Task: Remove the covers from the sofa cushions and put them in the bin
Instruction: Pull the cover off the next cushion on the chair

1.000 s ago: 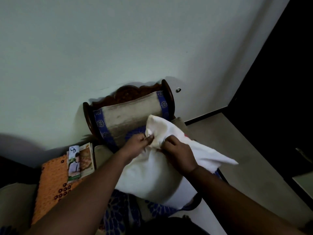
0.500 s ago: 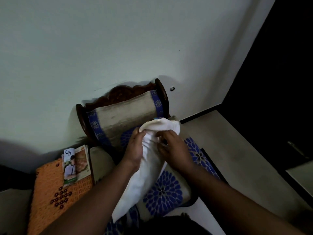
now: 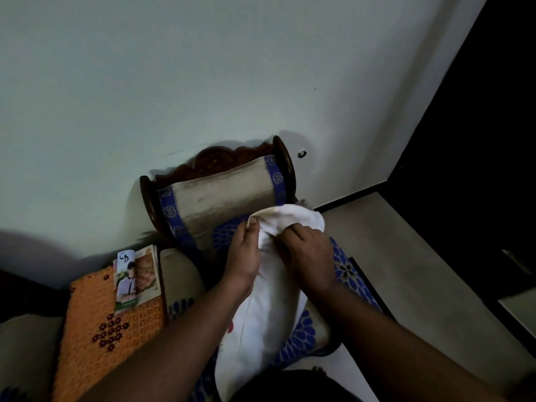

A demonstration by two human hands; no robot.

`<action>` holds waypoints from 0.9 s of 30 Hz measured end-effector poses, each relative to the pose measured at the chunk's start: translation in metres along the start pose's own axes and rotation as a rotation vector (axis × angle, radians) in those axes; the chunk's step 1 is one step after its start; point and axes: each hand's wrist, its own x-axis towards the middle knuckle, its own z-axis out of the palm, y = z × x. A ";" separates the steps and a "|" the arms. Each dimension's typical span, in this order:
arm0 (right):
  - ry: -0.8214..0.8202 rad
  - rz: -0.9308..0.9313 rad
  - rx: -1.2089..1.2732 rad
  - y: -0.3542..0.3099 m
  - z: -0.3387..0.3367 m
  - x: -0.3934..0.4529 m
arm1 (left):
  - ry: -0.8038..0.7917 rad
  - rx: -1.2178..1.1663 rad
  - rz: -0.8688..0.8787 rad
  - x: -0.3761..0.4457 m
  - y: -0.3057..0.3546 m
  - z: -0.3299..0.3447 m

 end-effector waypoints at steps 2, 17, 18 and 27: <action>0.036 -0.067 -0.055 0.000 -0.001 -0.005 | 0.069 0.018 0.009 0.001 0.000 0.003; -0.259 0.387 0.228 -0.011 -0.003 -0.022 | 0.225 -0.083 -0.035 -0.006 0.001 0.004; -0.268 0.438 0.297 -0.012 -0.002 -0.020 | 0.204 -0.071 -0.037 -0.006 0.000 0.002; -0.328 0.682 0.331 -0.011 0.001 0.004 | 0.025 -0.011 -0.056 -0.011 -0.004 0.008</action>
